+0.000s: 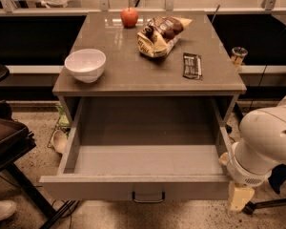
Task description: Open top drawer
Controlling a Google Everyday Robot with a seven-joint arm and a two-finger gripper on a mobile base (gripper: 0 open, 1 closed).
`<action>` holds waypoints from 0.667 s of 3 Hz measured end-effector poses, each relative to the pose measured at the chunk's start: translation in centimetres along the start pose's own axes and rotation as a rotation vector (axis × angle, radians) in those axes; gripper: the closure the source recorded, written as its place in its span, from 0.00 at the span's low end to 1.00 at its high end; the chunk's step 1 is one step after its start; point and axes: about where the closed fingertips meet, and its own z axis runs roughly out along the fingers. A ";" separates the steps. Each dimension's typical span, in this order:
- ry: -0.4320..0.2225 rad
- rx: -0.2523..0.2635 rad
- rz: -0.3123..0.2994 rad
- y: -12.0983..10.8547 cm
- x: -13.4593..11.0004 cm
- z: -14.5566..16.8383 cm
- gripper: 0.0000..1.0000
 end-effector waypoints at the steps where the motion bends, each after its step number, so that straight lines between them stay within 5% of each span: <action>1: 0.001 0.000 -0.001 0.0 0.0 0.0 0.00; 2: -0.011 -0.003 -0.014 -0.2 -0.5 0.2 0.00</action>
Offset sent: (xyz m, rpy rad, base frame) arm -0.0003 0.0001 -0.0001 -0.0005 0.0004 0.0006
